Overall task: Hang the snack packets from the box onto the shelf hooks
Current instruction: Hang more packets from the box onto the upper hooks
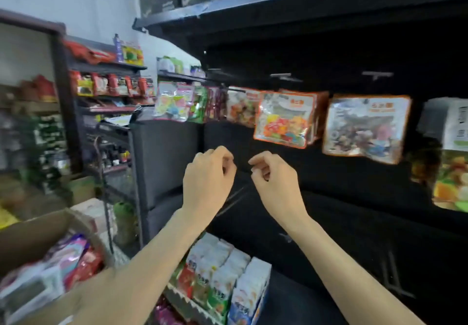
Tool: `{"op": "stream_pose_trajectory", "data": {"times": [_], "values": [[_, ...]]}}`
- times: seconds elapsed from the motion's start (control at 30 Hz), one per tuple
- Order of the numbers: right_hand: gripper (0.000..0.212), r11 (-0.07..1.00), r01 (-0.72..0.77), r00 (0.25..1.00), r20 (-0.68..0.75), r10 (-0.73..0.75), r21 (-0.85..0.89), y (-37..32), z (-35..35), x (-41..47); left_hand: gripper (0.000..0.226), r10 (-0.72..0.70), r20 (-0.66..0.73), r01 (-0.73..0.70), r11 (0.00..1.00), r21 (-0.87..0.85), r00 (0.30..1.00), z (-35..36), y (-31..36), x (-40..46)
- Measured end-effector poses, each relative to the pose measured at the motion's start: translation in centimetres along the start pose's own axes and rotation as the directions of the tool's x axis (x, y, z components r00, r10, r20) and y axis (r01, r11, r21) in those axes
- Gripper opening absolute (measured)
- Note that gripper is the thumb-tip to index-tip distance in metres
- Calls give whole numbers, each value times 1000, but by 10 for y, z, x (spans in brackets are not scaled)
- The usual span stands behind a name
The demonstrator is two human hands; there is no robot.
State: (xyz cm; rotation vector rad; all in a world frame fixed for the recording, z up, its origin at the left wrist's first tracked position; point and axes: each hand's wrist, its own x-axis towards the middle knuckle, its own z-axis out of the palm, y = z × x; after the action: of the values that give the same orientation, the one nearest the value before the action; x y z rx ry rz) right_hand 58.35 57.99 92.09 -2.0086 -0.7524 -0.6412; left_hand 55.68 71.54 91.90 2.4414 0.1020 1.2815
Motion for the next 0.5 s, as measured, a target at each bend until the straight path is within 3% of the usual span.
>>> {"op": "stream_pose_trajectory", "data": {"times": [0.13,0.27,0.33,0.5], "values": [[19,995,-73,973,224,56,70,-30,136,1,14,-292,140,297,955,-19,946,-30,-135,-24],[21,985,-144,897,432,92,91,-54,265,-5,8,-505,244,507,860,60,828,-55,-259,-51],[24,977,-194,832,541,119,83,-63,324,-9,7,-629,241,630,772,85,739,-64,-313,-65],[28,956,-291,623,765,162,35,-72,459,-20,21,-787,280,738,614,278,549,-72,-434,-96]]}}
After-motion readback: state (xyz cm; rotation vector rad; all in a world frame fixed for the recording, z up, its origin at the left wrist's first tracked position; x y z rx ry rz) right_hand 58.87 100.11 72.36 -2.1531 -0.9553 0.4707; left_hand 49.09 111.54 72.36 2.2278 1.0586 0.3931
